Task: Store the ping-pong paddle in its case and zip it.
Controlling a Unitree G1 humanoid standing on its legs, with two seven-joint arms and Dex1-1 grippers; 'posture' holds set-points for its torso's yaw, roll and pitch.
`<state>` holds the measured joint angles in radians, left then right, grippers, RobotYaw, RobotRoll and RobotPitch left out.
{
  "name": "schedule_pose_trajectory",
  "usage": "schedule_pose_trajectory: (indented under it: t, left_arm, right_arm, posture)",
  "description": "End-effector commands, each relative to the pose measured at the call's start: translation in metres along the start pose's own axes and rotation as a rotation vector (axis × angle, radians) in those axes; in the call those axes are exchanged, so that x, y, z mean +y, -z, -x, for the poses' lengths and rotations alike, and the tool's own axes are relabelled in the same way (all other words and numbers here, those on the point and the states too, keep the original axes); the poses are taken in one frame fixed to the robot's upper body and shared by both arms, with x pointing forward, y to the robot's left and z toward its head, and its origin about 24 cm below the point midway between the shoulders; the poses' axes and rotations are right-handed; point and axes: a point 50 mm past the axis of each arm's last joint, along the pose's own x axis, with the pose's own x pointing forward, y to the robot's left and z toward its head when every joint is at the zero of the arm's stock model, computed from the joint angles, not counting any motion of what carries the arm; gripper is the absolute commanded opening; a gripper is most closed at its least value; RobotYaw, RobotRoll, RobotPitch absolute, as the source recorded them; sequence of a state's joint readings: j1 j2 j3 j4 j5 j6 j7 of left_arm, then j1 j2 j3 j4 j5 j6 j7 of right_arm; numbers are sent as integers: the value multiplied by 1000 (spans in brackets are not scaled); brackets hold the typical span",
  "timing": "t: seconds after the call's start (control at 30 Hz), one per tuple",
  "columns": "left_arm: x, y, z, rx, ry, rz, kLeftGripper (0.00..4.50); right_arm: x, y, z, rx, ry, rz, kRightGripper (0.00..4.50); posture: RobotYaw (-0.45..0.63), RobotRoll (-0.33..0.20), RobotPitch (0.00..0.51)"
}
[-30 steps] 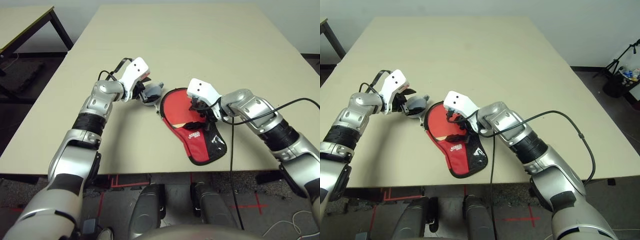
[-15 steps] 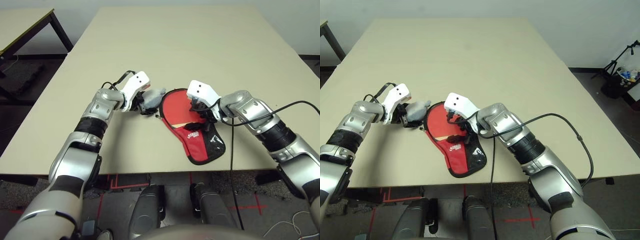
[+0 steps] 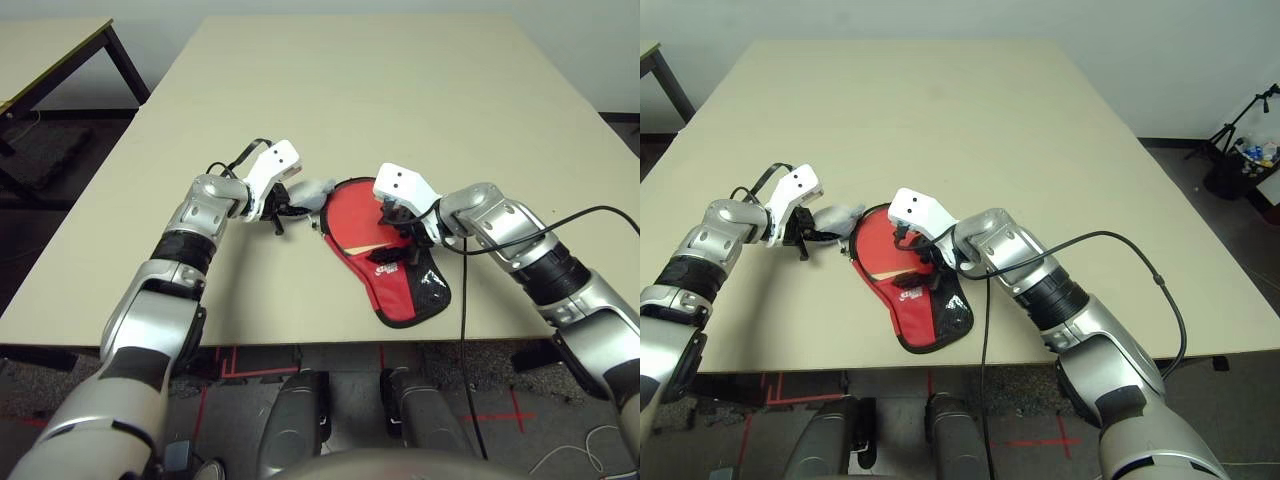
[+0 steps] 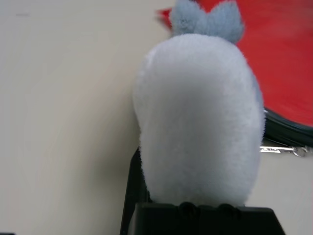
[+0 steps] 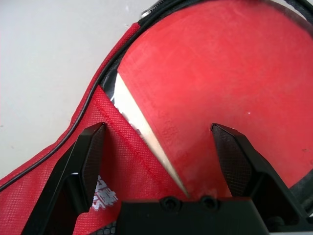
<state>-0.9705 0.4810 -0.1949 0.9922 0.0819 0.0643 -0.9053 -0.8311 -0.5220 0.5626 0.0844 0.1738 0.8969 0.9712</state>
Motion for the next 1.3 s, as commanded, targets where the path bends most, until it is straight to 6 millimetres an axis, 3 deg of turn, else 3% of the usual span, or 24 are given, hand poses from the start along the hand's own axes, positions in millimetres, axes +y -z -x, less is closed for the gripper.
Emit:
schedule_pose_trajectory:
  t: [0.03, 0.17, 0.33, 0.7, 0.97, 1.3]
  left_arm:
    - [16, -8, 3, -13, -139, 8, 575]
    - [23, -22, -1, -43, -240, 16, 575]
    - [18, -40, -16, -96, -318, 26, 574]
    - [-27, -67, -65, -126, -360, -40, 573]
    - [-43, -77, -77, -136, -351, -111, 573]
    - [-74, -112, -93, -259, -256, -156, 572]
  right_arm:
    - [3, 8, -4, 20, -16, -19, 4500]
    - [4, 13, -7, 33, -20, -24, 4500]
    - [7, 18, -13, 45, -30, -40, 4500]
    - [19, 16, -19, 31, -54, -60, 4500]
    - [26, 11, -18, 18, -52, -66, 4500]
    - [29, 7, -14, -8, -26, -90, 4500]
  posture:
    - [-2, 0, 119]
    - [-9, 0, 128]
    - [-19, 0, 140]
    - [-93, 0, 185]
    - [-170, 0, 202]
    - [-238, 0, 197]
